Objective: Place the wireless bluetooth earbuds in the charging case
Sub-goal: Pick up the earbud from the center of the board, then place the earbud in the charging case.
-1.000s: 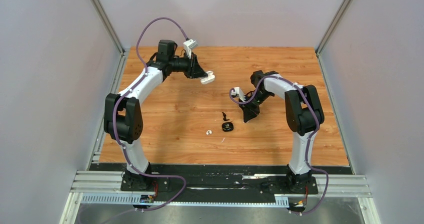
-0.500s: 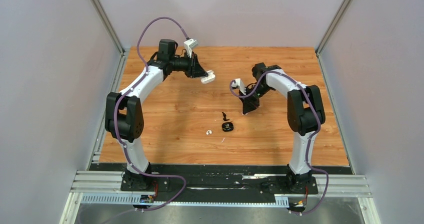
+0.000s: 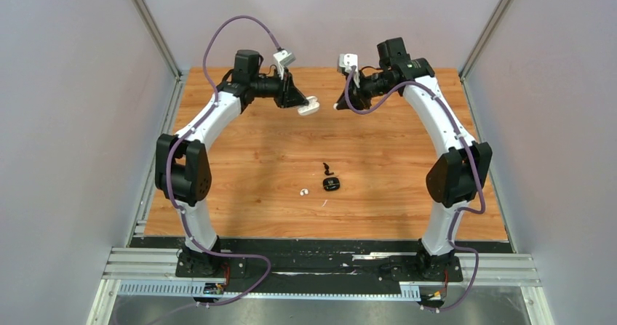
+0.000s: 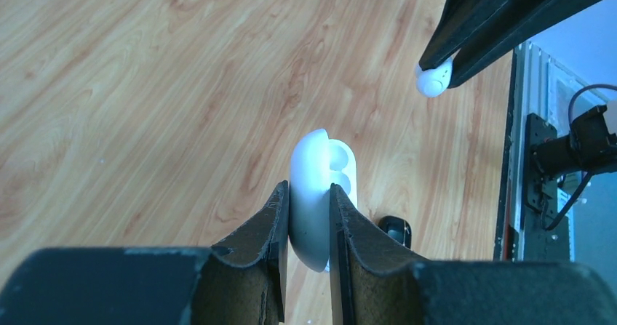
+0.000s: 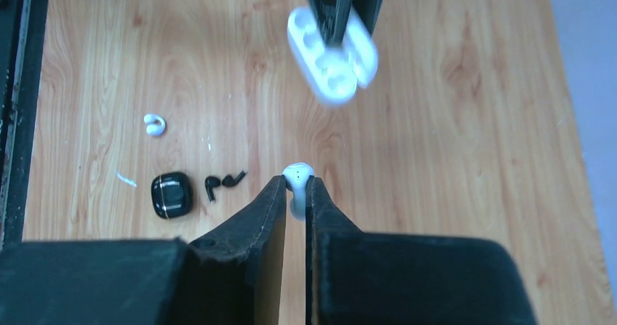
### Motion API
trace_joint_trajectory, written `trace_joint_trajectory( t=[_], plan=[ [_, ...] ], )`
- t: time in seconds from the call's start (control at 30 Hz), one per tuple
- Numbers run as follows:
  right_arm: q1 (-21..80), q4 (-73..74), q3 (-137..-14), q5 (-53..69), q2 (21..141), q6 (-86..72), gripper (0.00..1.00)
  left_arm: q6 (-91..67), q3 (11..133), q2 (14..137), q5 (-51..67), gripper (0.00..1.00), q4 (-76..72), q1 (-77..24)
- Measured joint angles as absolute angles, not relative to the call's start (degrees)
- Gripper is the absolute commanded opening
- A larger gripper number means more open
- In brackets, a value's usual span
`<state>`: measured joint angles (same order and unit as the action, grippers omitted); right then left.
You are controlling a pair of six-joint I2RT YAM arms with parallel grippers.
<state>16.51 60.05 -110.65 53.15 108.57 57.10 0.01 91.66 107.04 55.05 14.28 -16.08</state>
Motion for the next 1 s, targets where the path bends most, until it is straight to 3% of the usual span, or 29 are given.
trace_joint_trajectory(
  t=[0.27,1.0],
  plan=[
    [20.49,58.67,-117.01,53.80,109.65,55.53,0.00,5.56,91.90,107.04,55.83,0.00,14.39,-18.85],
    [22.11,58.04,-116.07,50.46,112.09,59.77,0.00,12.45,91.94,107.04,59.68,0.00,14.90,-19.90]
  ],
)
